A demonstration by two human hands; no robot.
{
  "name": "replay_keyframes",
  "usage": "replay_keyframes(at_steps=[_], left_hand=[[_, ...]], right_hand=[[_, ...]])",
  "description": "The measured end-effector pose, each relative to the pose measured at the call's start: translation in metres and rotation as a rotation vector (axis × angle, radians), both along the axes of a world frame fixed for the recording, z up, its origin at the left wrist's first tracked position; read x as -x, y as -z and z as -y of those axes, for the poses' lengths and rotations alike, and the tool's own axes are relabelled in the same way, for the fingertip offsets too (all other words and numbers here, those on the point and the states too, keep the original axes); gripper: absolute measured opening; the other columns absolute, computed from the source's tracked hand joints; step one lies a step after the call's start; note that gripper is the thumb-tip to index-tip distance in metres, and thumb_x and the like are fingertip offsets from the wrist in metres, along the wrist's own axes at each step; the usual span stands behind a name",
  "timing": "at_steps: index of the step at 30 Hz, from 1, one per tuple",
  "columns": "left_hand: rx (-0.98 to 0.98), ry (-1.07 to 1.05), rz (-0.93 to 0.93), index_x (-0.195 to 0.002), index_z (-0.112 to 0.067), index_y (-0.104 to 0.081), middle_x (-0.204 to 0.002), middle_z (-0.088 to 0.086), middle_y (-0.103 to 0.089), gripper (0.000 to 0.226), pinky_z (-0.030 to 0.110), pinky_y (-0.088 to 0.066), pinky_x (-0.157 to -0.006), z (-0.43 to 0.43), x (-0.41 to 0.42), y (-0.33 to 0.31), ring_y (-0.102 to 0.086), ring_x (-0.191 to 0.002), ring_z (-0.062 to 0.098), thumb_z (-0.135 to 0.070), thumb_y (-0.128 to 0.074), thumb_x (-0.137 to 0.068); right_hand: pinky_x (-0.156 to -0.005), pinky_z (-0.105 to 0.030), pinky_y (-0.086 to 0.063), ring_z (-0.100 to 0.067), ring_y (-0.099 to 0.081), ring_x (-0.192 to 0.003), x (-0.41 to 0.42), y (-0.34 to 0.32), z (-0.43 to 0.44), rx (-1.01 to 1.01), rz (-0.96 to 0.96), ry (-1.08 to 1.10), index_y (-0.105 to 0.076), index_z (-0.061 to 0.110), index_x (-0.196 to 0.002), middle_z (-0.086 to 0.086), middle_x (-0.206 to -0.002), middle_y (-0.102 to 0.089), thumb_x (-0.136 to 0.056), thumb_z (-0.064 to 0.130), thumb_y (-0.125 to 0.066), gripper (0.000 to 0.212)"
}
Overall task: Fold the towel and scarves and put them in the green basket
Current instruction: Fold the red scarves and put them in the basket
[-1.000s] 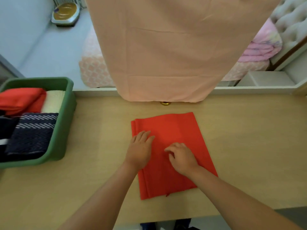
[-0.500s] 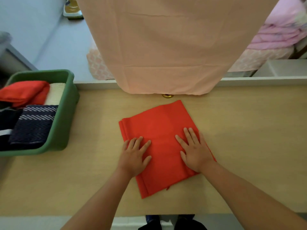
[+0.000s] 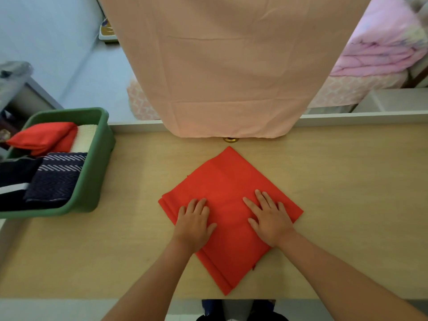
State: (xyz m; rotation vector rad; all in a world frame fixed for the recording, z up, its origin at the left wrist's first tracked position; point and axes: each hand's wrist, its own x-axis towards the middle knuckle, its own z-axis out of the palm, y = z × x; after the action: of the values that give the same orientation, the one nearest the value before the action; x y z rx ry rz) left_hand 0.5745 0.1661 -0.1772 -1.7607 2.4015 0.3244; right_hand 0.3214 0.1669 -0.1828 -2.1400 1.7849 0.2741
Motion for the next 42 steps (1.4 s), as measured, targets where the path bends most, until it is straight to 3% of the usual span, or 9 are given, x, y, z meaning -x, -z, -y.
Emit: replay_keyframes(at_steps=[4,9,15,18,22,29,32,37,42], left_hand=[[0.026,-0.15,-0.247,-0.133,-0.023,-0.051,-0.134,0.001,-0.05,0.063,0.04,-0.043,-0.098,-0.009,0.026,0.0,-0.047,-0.12,0.026,-0.059,-0.028,-0.088],[-0.13,-0.134,-0.13,-0.154,-0.039,-0.014,-0.164,0.001,-0.007,0.066,0.047,-0.02,-0.116,-0.007,0.054,0.005,-0.007,-0.149,0.027,-0.06,-0.034,-0.095],[-0.113,0.158,-0.024,-0.149,-0.041,-0.028,-0.165,0.001,0.004,0.068,0.047,-0.004,-0.122,0.038,0.048,-0.003,0.008,-0.151,0.026,-0.015,-0.046,-0.089],[0.021,0.203,-0.116,-0.121,-0.032,-0.057,-0.145,0.002,-0.04,0.04,0.046,-0.034,-0.105,0.036,0.053,-0.013,-0.036,-0.135,0.031,-0.017,-0.041,-0.087],[0.104,0.1,-0.242,-0.101,-0.028,-0.059,-0.109,-0.003,-0.056,0.028,0.041,-0.045,-0.08,-0.004,0.052,-0.002,-0.055,-0.101,0.024,-0.029,-0.039,-0.081],[-0.07,0.079,-0.171,-0.138,-0.036,-0.048,-0.162,-0.003,-0.018,0.054,0.046,-0.004,-0.121,0.013,0.026,-0.003,-0.004,-0.151,0.022,-0.011,-0.049,-0.091],[-0.008,0.075,-0.151,-0.133,-0.031,-0.056,-0.155,0.001,-0.033,0.053,0.047,-0.023,-0.115,0.017,0.013,-0.01,-0.023,-0.146,0.027,-0.006,-0.052,-0.086],[0.111,0.248,-0.378,-0.091,-0.026,-0.058,-0.093,-0.002,-0.054,0.014,0.041,-0.047,-0.069,-0.024,0.015,-0.009,-0.054,-0.085,0.026,-0.023,-0.05,-0.08],[0.007,0.275,-0.252,-0.098,-0.032,-0.057,-0.115,-0.01,-0.047,0.048,0.036,-0.037,-0.09,-0.069,0.014,0.002,-0.043,-0.109,0.015,-0.069,-0.054,-0.066]], right_hand=[[-0.111,-0.052,-0.027,-0.026,-0.008,-0.152,0.001,-0.011,-0.003,-0.022,-0.053,0.033,-0.006,0.043,-0.156,-0.006,-0.166,-0.004,-0.097,0.051,-0.036,0.066],[-0.096,-0.049,-0.042,-0.032,-0.044,-0.131,0.005,-0.012,-0.016,0.042,-0.099,0.109,-0.035,0.037,-0.15,-0.013,-0.149,-0.042,-0.088,0.052,-0.042,0.064],[-0.081,-0.043,-0.043,-0.024,-0.054,-0.087,0.011,-0.011,-0.025,0.329,0.035,-0.099,-0.075,0.028,-0.084,0.001,-0.086,-0.058,-0.078,0.046,-0.05,0.031],[-0.106,-0.052,-0.036,-0.025,-0.052,-0.115,0.01,-0.019,-0.013,0.247,0.129,-0.308,-0.072,0.03,-0.081,-0.001,-0.114,-0.06,-0.075,0.038,-0.051,0.023],[-0.119,-0.057,-0.014,-0.02,-0.01,-0.152,0.014,-0.019,-0.008,-0.057,0.106,-0.25,-0.049,0.042,-0.134,0.001,-0.165,-0.015,-0.087,0.03,-0.046,0.049],[-0.11,-0.045,-0.033,-0.024,-0.023,-0.144,-0.011,-0.022,-0.032,-0.048,0.036,-0.138,-0.025,0.045,-0.151,-0.002,-0.165,-0.01,-0.091,0.042,-0.051,0.066],[-0.111,-0.043,-0.031,-0.024,-0.03,-0.138,-0.021,-0.027,-0.041,-0.03,0.058,-0.191,-0.019,0.042,-0.154,-0.003,-0.163,-0.019,-0.088,0.04,-0.055,0.075],[-0.111,-0.042,-0.03,-0.023,-0.027,-0.142,-0.009,-0.032,-0.059,0.009,0.07,-0.267,-0.035,0.041,-0.141,-0.004,-0.161,-0.02,-0.07,0.06,-0.062,0.079],[-0.123,-0.042,-0.008,-0.024,-0.003,-0.152,0.017,-0.026,-0.08,-0.07,0.064,-0.327,-0.044,0.043,-0.142,-0.003,-0.166,0.006,-0.072,0.061,-0.064,0.074]])
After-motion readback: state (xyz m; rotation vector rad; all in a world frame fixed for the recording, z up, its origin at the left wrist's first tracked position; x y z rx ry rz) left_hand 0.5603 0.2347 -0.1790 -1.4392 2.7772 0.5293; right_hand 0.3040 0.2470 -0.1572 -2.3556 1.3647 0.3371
